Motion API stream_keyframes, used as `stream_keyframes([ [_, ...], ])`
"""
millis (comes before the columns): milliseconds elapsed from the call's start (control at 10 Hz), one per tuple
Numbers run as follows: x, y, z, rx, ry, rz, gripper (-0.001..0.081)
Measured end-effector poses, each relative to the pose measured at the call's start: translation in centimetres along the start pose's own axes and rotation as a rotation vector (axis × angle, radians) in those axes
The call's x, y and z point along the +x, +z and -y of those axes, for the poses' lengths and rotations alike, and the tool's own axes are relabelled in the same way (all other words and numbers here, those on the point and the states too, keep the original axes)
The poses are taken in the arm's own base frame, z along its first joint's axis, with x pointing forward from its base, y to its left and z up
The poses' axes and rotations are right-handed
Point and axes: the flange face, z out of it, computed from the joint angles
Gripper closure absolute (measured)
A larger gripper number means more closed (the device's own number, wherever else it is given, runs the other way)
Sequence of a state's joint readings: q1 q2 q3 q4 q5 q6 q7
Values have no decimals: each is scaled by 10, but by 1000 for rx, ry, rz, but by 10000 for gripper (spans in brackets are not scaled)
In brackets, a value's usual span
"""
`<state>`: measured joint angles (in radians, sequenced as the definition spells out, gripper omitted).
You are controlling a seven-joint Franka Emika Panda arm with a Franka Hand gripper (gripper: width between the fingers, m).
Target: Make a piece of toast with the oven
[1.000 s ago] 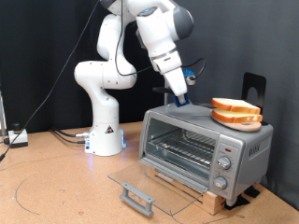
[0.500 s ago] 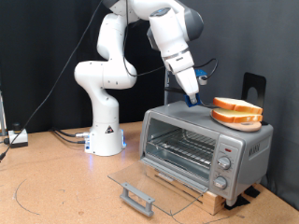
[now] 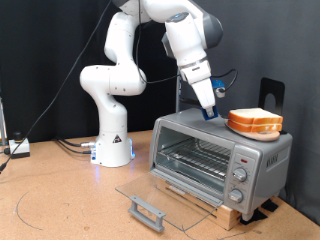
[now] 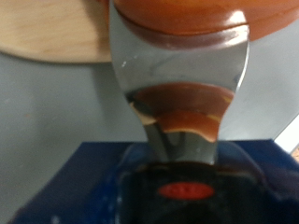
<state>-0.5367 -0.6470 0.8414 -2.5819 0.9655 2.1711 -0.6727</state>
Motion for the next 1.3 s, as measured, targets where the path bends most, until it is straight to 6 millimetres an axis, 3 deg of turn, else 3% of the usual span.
stream_keyframes([
  [600,25,9,4,-27,-1,-156,410],
  [1300,21,4,-9,53,34,-156,410],
])
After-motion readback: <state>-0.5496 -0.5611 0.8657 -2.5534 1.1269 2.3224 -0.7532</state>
